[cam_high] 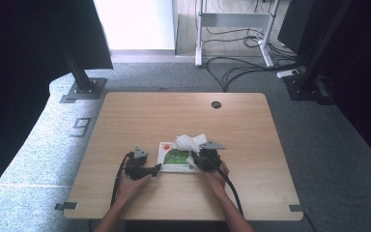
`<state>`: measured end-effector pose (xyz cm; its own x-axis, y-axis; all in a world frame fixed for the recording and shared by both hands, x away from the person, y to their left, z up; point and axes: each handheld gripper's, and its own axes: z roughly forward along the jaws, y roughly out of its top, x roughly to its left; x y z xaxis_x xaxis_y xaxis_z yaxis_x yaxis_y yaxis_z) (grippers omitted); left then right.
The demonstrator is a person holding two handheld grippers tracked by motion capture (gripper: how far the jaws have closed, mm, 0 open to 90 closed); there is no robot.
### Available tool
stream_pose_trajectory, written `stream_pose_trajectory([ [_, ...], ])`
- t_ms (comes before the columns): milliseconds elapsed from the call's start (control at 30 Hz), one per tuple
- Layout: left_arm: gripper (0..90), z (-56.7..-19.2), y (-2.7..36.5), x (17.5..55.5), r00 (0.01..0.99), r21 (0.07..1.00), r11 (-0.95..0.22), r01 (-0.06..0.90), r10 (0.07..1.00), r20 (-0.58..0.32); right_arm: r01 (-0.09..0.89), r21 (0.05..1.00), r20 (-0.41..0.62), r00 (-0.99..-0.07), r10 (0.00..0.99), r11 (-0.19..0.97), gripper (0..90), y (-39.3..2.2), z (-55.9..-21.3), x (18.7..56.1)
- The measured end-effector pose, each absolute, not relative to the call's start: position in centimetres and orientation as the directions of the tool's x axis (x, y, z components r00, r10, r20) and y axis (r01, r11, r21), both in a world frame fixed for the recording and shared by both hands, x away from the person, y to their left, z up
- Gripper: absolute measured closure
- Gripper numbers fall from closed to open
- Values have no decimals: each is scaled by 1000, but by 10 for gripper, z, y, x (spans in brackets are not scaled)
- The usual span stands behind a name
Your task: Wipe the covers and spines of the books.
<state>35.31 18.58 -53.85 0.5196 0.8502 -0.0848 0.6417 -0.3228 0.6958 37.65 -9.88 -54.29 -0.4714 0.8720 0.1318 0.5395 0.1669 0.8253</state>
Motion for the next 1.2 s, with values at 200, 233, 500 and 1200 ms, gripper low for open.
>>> stream_pose_trajectory([
  [200, 274, -539, 187, 354, 517, 695, -316, 647, 850, -95, 526, 841, 123, -417, 900, 128, 704, -138, -541, 366],
  [233, 274, -539, 186, 354, 518, 695, -317, 645, 851, -93, 517, 847, 116, -402, 908, 121, 705, -144, -539, 366],
  [500, 274, -539, 186, 354, 521, 696, -322, 642, 849, -88, 549, 834, 72, -202, 977, 52, 695, -209, -535, 388],
  [1200, 216, -519, 190, 339, 602, 775, -309, 550, 790, -112, 440, 898, 145, -370, 918, 35, 297, -212, -506, 335],
])
